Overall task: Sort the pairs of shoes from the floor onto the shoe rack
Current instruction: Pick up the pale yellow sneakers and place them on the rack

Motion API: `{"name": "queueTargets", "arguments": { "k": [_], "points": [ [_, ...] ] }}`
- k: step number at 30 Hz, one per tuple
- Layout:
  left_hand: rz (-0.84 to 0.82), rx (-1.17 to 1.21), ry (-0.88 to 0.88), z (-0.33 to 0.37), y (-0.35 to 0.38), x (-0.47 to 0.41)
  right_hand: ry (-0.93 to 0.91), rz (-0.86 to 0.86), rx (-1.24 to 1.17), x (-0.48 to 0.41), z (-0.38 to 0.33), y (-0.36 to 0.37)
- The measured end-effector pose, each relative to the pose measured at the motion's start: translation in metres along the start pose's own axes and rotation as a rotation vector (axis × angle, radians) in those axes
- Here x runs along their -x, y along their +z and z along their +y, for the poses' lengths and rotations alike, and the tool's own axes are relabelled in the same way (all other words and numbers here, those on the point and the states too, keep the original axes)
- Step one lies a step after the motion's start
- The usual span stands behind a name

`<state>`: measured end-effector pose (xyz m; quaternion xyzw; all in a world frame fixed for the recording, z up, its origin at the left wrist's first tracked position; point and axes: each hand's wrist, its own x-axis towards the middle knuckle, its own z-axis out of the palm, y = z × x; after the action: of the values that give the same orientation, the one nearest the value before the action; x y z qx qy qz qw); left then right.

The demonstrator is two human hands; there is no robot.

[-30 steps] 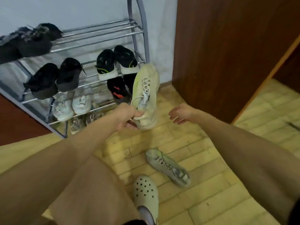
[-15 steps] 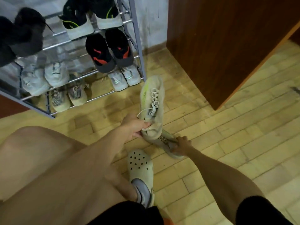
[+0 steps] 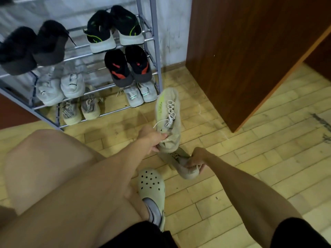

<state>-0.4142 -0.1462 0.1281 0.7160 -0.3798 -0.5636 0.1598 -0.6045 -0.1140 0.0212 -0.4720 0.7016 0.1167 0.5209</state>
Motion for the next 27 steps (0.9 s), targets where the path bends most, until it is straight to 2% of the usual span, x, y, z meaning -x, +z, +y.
{"name": "queueTargets", "arguments": {
  "k": [4, 9, 16, 21, 27],
  "points": [
    [0.042, 0.073, 0.028, 0.013, -0.007, 0.020, -0.066, 0.077, -0.302, 0.033, -0.007, -0.036],
    [0.070, 0.155, 0.112, 0.047, -0.034, 0.043, -0.274, 0.195, -0.626, 0.091, -0.040, -0.085],
    [0.233, 0.058, 0.382, 0.125, -0.101, 0.080, -0.543, 0.424, -0.665, 0.163, -0.109, -0.149],
    [0.347, -0.100, 0.567, 0.176, -0.149, 0.114, -0.703, 0.741, -0.548, 0.195, -0.163, -0.183],
    [0.395, 0.064, 0.618, 0.228, -0.212, 0.114, -0.842, 0.733, -0.583, 0.220, -0.246, -0.227]
  ]
}}
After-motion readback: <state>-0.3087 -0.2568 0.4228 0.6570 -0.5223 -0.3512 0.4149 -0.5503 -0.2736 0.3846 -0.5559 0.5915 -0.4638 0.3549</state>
